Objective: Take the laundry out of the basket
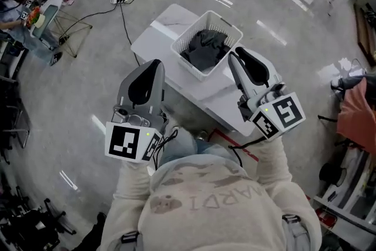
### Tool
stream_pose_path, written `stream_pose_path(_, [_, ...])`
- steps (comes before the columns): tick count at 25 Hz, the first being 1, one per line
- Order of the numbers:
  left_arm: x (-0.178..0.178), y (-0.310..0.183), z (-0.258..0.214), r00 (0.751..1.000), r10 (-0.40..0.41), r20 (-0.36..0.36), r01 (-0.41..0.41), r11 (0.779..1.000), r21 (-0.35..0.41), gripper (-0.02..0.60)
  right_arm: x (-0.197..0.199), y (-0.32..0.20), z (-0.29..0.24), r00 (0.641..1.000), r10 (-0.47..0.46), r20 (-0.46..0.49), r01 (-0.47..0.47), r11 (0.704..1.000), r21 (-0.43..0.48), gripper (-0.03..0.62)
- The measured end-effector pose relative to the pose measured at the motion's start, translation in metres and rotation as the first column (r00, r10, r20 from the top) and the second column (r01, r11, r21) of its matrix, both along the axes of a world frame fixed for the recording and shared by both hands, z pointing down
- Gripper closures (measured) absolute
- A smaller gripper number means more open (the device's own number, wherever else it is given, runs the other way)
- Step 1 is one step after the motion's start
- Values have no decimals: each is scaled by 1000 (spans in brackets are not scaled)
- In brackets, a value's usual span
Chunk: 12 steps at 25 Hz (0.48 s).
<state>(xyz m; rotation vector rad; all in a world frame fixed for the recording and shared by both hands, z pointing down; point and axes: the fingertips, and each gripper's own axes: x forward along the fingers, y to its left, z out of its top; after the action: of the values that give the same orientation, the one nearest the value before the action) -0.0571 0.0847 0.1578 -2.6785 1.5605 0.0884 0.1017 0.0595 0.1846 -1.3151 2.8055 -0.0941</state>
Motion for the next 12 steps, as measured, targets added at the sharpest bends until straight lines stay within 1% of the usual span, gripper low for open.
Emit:
stream_pose_path(5, [-14, -31, 9, 999, -21, 25, 21, 1000, -18, 581, -15, -37, 12, 1000, -16, 2, 16, 1000, -21, 488])
stream_pose_path(12, [-10, -88, 24, 999, 16, 32, -15, 999, -45, 580, -15, -93, 25, 1000, 12, -2, -12, 999, -46, 482])
